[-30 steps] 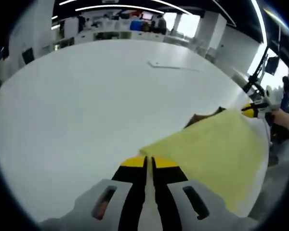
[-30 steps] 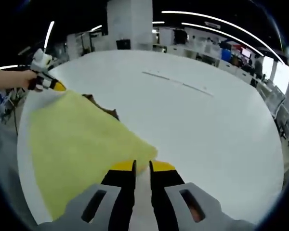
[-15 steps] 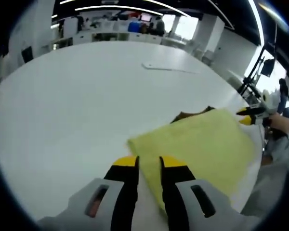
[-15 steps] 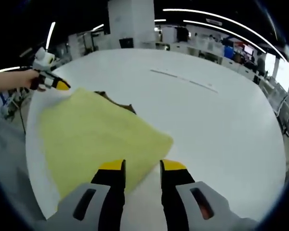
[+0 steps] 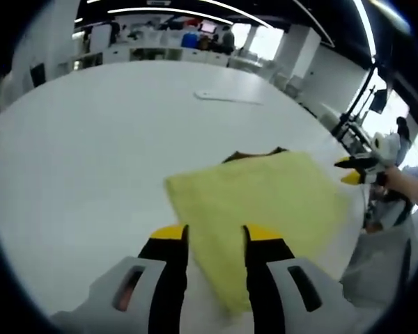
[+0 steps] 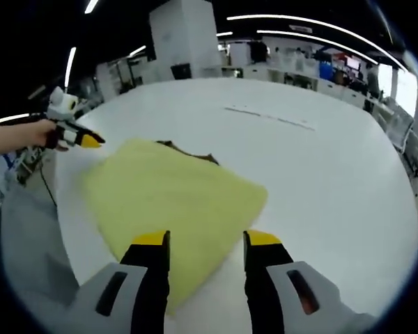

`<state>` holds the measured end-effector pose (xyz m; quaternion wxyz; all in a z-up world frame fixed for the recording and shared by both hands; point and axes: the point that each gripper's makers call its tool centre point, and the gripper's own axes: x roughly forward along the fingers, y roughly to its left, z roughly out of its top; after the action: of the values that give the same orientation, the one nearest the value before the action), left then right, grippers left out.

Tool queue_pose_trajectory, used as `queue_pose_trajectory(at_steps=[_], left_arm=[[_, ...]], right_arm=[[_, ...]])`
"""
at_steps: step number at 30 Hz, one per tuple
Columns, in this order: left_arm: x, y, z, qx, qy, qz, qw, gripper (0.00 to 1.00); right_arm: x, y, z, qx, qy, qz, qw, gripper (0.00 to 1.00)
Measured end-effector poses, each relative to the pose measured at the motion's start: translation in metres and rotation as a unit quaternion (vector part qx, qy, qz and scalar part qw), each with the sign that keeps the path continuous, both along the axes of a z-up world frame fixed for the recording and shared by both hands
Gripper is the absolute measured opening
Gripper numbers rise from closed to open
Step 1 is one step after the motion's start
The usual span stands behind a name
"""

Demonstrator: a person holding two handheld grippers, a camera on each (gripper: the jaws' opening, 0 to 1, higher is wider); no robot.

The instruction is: Fold the garment on the visible template until the final outline fits inside the template.

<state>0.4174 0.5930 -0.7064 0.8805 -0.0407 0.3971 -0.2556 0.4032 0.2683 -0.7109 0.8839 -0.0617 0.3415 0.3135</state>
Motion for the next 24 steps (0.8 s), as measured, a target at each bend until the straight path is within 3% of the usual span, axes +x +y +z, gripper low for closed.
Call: queue_pose_trajectory(at_steps=[8, 24], left_arm=[[-0.03, -0.007, 0.01, -0.013, 0.003, -0.014, 0.9998, 0.4], [-0.086, -0.015, 0.031, -0.034, 0.008, -0.043, 0.9985, 0.59]], right_arm=[[-0.027, 0.002, 0.008, 0.011, 0.012, -0.002, 0.9999, 0.58], [-0.069, 0.001, 0.028, 0.017, 0.018, 0.003, 0.9997, 0.72]])
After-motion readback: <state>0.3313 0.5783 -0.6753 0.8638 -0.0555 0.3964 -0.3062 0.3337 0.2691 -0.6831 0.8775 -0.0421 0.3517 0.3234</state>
